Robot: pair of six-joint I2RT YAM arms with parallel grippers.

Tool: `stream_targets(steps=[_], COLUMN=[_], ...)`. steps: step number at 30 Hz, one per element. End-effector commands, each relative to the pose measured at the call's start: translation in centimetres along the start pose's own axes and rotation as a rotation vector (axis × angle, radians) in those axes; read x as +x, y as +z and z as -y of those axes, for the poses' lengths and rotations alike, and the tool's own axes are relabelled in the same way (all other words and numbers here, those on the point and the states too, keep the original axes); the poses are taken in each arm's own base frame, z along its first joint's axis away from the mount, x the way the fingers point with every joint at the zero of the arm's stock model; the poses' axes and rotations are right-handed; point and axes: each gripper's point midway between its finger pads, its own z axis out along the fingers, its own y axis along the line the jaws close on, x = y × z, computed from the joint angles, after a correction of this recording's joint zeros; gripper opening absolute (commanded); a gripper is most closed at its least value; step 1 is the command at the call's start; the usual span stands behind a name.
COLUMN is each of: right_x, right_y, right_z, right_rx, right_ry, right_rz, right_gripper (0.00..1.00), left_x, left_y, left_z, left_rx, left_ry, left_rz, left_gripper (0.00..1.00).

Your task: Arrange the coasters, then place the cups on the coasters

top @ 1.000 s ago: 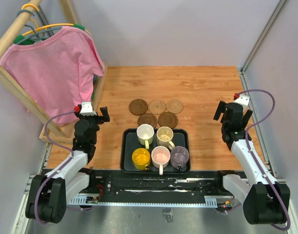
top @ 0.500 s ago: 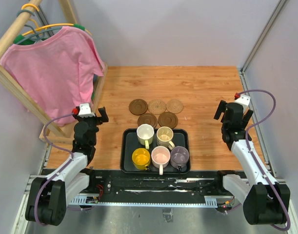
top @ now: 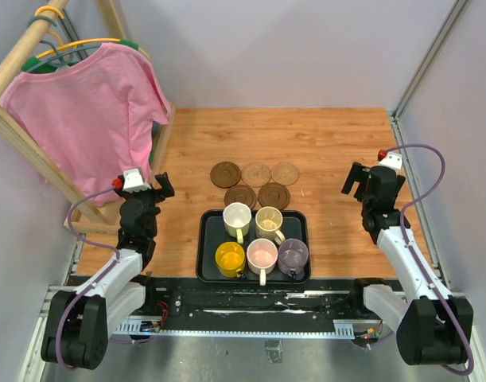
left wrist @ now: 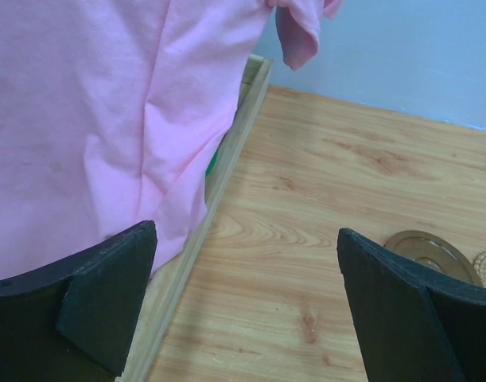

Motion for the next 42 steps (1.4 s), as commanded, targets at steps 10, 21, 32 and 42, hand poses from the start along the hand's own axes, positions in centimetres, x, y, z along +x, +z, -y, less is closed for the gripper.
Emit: stream_targets(steps=[10, 21, 32, 42], right_x=[-2.9, -5.6, -13.1, -13.1], right_y=[0.7, 1.2, -0.8, 0.6], right_z=[-4.3, -9.4, -9.2, -10.0], right_rx=[-0.19, -0.349, -0.317, -0.316], right_ry=[0.042, -0.072, 0.116, 0.023], right_rz=[0.012, 0.078, 0.306, 0.24], right_gripper=[0.99, 0.99, 0.98, 0.98], left_x=[0.9, 0.5, -3.1, -3.3], left_y=[3.7, 6.0, 6.2, 8.1], left_z=[1.6, 6.8, 11.6, 16.2], left_rx=[-0.05, 0.192, 0.345, 0.508], left_ry=[-0.171, -0.133, -0.095, -0.168], left_rz=[-0.111, -0.11, -0.034, -0.125], left_gripper=[1.0, 0.89, 0.9, 0.92])
